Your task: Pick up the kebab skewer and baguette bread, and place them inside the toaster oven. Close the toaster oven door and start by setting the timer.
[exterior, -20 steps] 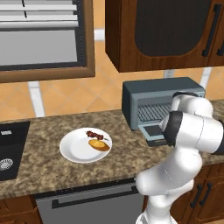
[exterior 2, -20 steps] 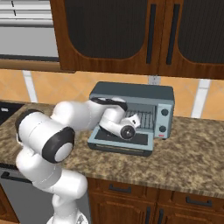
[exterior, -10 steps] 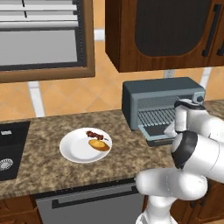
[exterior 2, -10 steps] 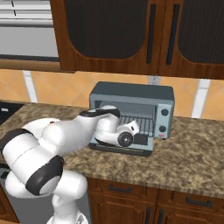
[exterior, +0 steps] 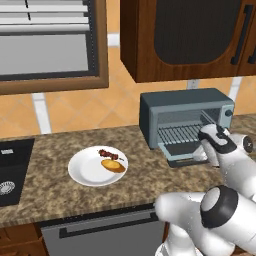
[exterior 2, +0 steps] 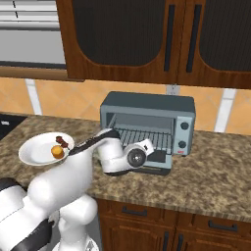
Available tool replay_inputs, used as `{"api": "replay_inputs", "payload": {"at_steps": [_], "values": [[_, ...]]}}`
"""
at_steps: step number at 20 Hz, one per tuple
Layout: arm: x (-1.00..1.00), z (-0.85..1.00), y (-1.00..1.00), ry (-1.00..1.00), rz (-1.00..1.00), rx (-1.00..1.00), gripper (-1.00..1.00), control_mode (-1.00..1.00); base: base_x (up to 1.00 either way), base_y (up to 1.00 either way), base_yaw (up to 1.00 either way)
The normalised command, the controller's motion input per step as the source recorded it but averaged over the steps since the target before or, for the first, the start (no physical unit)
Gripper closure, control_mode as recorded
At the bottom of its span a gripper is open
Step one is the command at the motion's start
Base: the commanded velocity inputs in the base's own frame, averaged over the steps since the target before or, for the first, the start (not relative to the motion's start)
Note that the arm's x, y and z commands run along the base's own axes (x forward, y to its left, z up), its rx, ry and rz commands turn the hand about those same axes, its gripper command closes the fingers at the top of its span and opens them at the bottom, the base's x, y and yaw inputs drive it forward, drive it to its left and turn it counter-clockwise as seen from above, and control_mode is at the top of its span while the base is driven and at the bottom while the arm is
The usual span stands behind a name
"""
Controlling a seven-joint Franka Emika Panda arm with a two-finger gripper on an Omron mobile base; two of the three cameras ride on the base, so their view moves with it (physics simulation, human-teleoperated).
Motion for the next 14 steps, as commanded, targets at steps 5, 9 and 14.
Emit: {"api": "replay_inputs", "payload": {"at_steps": [5, 9, 14], "values": [[-0.60, 0.95, -0.03, 0.30, 0.00, 0.07, 1.00, -1.00, 0.00, 0.00, 0.00], [-0.34, 1.00, 0.54, 0.53, -0.10, 0.11, 1.00, -1.00, 0.00, 0.00, 0.00], [-0.48, 0.51, 0.88, 0.35, -0.20, 0.15, 1.00, -1.00, 0.00, 0.00, 0.00]]}}
